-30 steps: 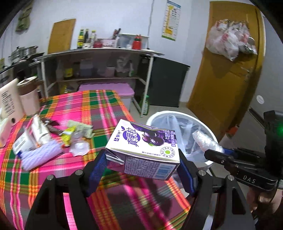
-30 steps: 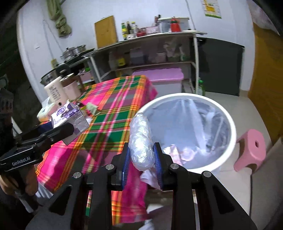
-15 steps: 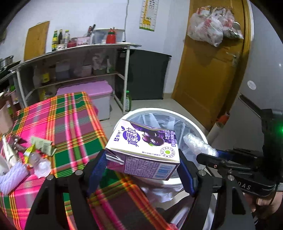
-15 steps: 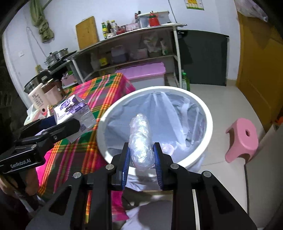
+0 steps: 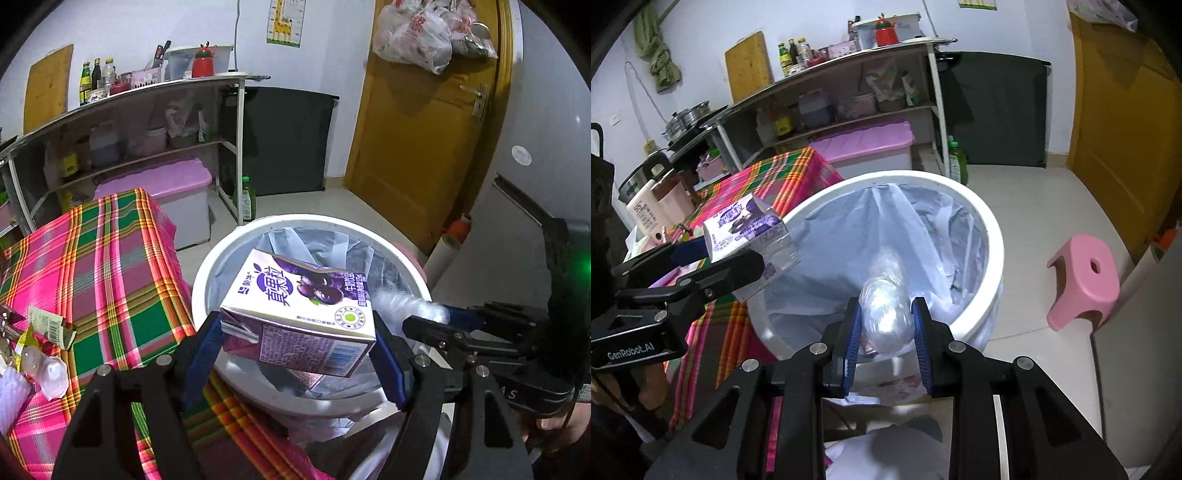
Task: Collect trash
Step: 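Carry both items over the bin and open both tools to drop them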
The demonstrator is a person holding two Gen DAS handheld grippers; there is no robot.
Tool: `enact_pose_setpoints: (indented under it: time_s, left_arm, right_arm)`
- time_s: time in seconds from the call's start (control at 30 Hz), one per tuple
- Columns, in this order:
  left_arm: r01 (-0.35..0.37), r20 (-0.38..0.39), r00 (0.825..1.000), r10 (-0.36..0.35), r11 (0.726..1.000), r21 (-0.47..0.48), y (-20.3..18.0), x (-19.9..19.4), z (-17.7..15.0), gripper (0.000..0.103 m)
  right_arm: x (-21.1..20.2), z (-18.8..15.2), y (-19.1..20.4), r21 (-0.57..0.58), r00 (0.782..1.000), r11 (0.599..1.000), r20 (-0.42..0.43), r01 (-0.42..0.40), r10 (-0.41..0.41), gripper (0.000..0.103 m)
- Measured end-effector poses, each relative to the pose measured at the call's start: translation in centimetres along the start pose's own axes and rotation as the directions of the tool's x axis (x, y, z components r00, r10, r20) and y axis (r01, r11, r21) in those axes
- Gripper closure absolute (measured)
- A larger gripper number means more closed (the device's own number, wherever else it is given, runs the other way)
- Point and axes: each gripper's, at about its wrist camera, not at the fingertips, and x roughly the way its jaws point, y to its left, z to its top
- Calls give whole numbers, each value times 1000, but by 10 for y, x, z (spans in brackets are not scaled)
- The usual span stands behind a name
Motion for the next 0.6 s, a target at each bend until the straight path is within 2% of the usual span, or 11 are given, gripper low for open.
enact_pose_setpoints:
  time_s: [0.07, 0.13, 0.6]
  left_arm:
    - [7, -3, 1000, -7, 1000, -7, 1, 1, -1, 26]
    - [11, -5, 1000, -11, 1000, -14, 1, 3, -1, 26]
    - [17, 11, 1000, -16, 999, -31, 4, 0, -4, 23]
  right_arm:
    - [0, 0, -2, 7, 1000, 1000, 6, -4, 4, 61]
    - [-1, 1, -3, 10, 1000, 1000, 11, -5, 5, 57]
    - [-12, -1, 4, -1, 999, 1000, 35, -10, 10, 57]
